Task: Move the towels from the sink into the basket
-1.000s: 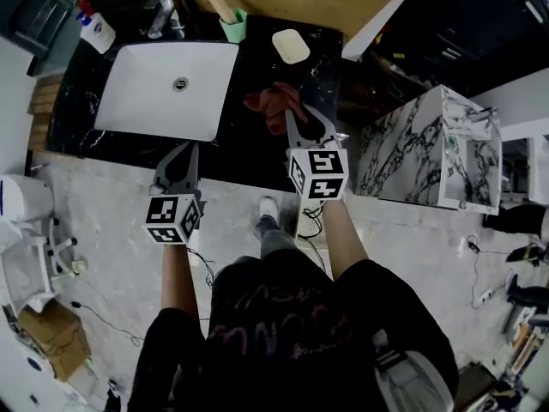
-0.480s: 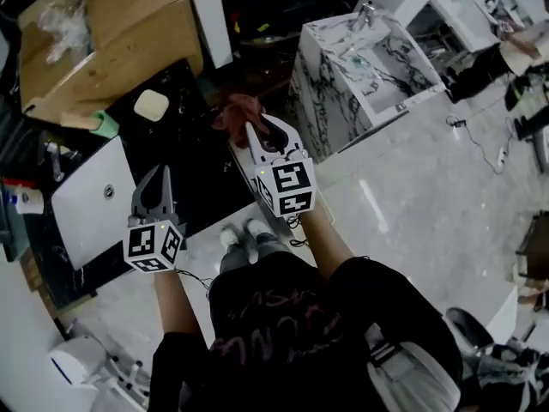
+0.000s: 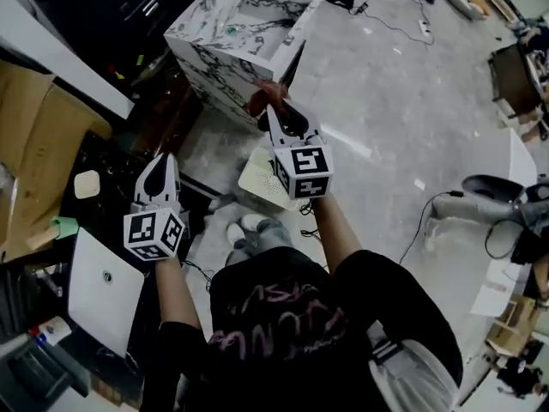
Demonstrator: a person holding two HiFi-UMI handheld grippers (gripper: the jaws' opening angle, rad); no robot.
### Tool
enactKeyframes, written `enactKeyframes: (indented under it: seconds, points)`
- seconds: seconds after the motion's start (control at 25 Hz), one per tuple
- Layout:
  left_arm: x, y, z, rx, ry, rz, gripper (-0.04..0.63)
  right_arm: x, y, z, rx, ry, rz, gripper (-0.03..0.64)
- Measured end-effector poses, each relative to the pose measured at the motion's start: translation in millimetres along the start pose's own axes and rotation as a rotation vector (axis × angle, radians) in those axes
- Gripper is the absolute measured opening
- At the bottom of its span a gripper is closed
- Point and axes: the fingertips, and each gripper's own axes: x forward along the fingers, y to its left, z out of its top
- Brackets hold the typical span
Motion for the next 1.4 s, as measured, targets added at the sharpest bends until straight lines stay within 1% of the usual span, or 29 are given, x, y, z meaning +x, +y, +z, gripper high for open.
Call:
enactKeyframes:
  seconds: [0.12, 0.2, 0.24, 0.28, 0.36, 0.44, 0.48, 0.56, 0.68, 0.76, 0.88, 0.96, 1.08, 1.28, 1.4]
  points:
    - [12, -28, -3, 0.022, 0.007, -0.121, 0.015, -33, -34, -14, 0.004, 0.006, -0.114, 0.077]
    - [17, -51, 0, 0.061, -0.018, -0.220, 0.014, -52, -51, -26, 0.026, 0.016, -0.172, 0.078]
    - [20, -64, 0, 0.080, -0.021, -0.257, 0.014, -61, -59, -33, 0.042, 0.022, -0.196, 0.078]
    - [24, -75, -2, 0.097, -0.006, -0.277, 0.014, -71, -66, -42, 0.060, 0.030, -0.215, 0.077]
    - [36, -97, -12, 0.138, 0.046, -0.292, 0.014, -86, -79, -59, 0.089, 0.048, -0.236, 0.078]
    - [53, -121, -19, 0.191, 0.069, -0.324, 0.014, -94, -95, -72, 0.103, 0.056, -0.245, 0.078]
    - [62, -133, -23, 0.206, 0.075, -0.338, 0.015, -96, -104, -79, 0.107, 0.058, -0.248, 0.078]
    - [78, -149, -35, 0.189, 0.099, -0.345, 0.015, -102, -120, -95, 0.111, 0.075, -0.252, 0.078]
    - [98, -161, -51, 0.148, 0.134, -0.318, 0.015, -111, -141, -117, 0.119, 0.107, -0.259, 0.078]
    - [108, -169, -59, 0.141, 0.151, -0.308, 0.015, -116, -154, -129, 0.126, 0.123, -0.268, 0.078]
    - [120, -182, -76, 0.148, 0.176, -0.318, 0.015, -123, -168, -149, 0.121, 0.142, -0.285, 0.078]
    - [129, -187, -92, 0.134, 0.194, -0.322, 0.015, -124, -174, -164, 0.122, 0.155, -0.292, 0.078]
    - [140, -193, -120, 0.083, 0.225, -0.321, 0.015, -121, -176, -187, 0.147, 0.180, -0.291, 0.078]
    - [159, -203, -175, 0.056, 0.279, -0.328, 0.015, -117, -185, -232, 0.179, 0.214, -0.287, 0.078]
    - [167, -206, -211, 0.029, 0.315, -0.325, 0.014, -117, -190, -268, 0.203, 0.256, -0.297, 0.078]
